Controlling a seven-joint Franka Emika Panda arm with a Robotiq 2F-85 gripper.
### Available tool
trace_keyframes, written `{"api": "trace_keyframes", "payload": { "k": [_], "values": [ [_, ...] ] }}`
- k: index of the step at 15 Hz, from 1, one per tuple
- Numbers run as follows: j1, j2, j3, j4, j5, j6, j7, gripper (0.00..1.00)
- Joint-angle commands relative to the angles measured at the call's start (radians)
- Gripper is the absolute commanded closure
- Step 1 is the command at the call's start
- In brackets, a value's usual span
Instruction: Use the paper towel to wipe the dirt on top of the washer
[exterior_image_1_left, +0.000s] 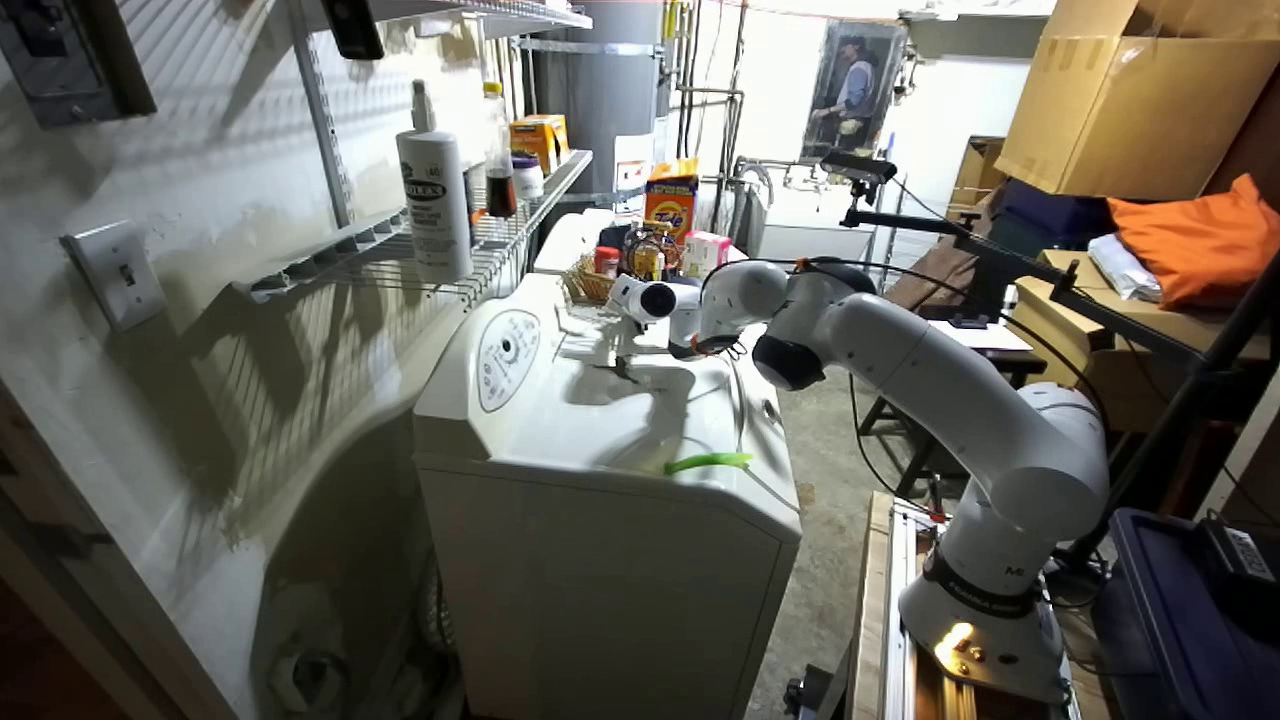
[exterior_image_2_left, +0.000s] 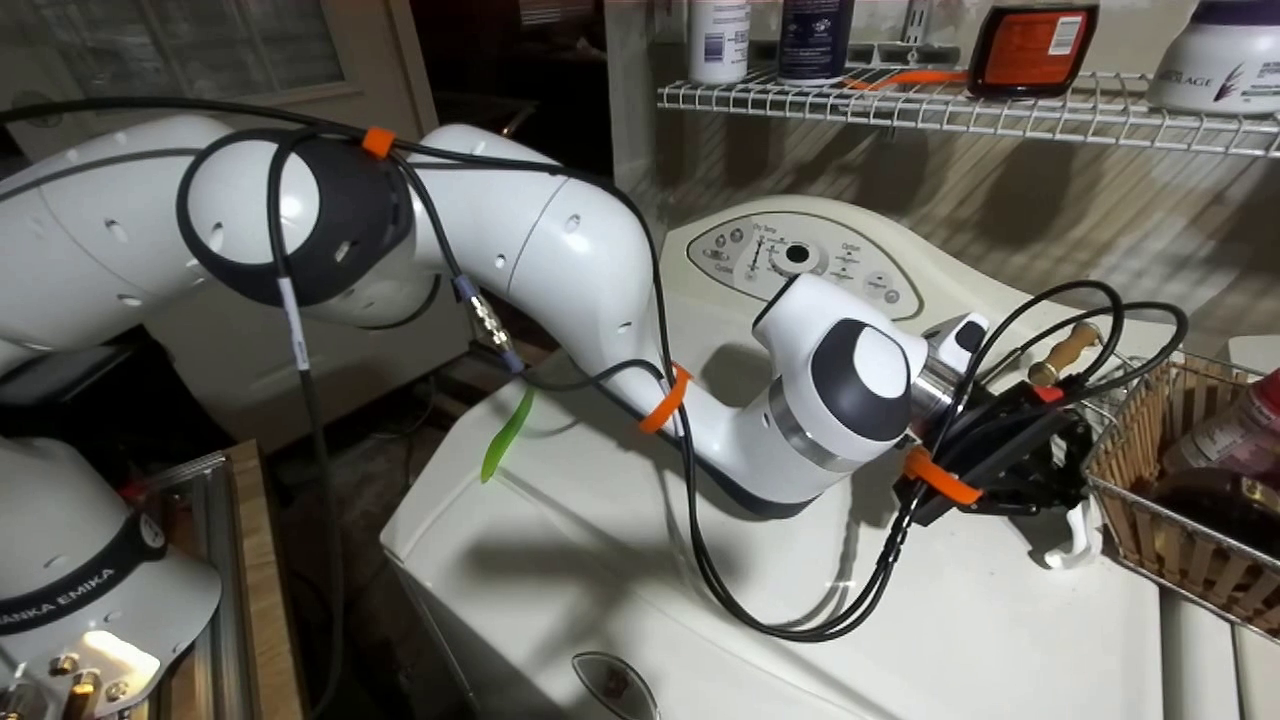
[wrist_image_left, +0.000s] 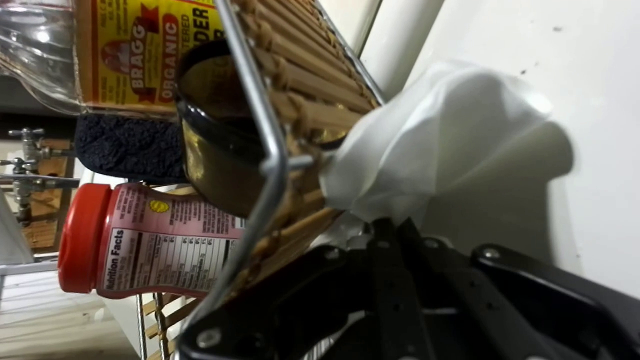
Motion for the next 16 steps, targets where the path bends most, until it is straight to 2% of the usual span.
{"api": "trace_keyframes", "payload": {
  "k": [1, 10, 12, 16],
  "values": [
    [-0.012, -0.017, 0.038, -0.015, -0.005, 0.006, -0.041, 0.99],
    [-0.069, -0.054, 0.196, -0.021, -0.01, 0.056, -0.208, 0.99],
    [-0.086, -0.08, 0.248, -0.038, -0.004, 0.044, -0.243, 0.99],
    [-0.157, -0.158, 0.418, -0.099, -0.01, 0.004, -0.316, 0.99]
  ]
}}
